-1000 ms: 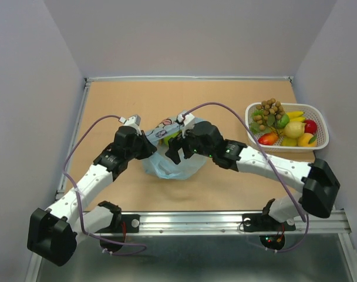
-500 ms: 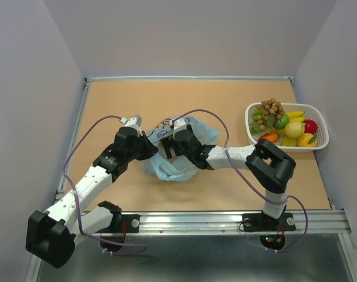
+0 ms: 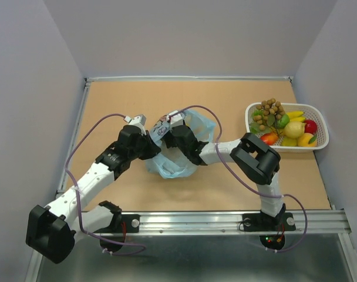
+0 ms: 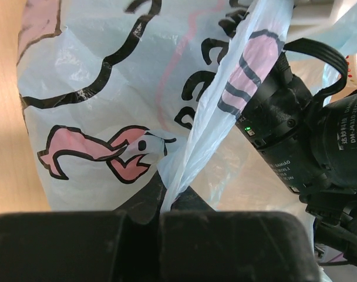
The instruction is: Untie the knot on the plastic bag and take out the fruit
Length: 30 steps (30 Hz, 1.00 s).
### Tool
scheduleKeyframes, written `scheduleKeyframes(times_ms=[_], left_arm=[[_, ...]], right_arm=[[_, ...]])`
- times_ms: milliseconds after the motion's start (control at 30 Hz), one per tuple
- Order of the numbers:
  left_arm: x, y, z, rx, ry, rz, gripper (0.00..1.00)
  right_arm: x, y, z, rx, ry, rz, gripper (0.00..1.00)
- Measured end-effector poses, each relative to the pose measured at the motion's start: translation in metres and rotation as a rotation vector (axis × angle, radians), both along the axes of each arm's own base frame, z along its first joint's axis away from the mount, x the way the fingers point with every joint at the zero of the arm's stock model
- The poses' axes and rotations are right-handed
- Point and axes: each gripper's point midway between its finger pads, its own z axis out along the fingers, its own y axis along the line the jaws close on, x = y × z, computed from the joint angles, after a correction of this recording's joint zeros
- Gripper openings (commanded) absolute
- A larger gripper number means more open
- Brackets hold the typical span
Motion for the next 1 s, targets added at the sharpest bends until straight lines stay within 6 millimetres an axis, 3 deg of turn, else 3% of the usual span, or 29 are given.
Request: scheduleKeyframes(times_ms=[67, 167, 367, 467, 833, 1000], left_arm=[[0.000, 0.000, 0.000, 0.002, 0.000, 0.002, 0.00], [0.001, 0.002, -0.001, 0.009, -0.003, 0.017, 0.00], [0.007, 0.008, -0.001, 0.030, -0.016, 0.060, 0.00], [0.013, 0.011, -0.003, 0.043, -0.027, 0.086, 0.00], [0.038, 0.022, -0.021, 0.151, -0.036, 0.153, 0.00], [0.050, 0.032, -0.019, 0.176, -0.067, 0.182, 0.00]], right_arm=[[0.001, 0.003, 0.001, 0.000, -0.011, 0.016, 0.13], [-0.001, 0.007, 0.002, 0.004, -0.012, 0.042, 0.03], [-0.029, -0.004, 0.000, -0.002, 0.033, 0.126, 0.01], [-0.046, -0.007, 0.017, 0.020, 0.048, 0.189, 0.01], [-0.110, -0.016, 0.122, 0.133, 0.046, 0.429, 0.01], [-0.127, -0.036, 0.143, 0.108, 0.073, 0.431, 0.01]])
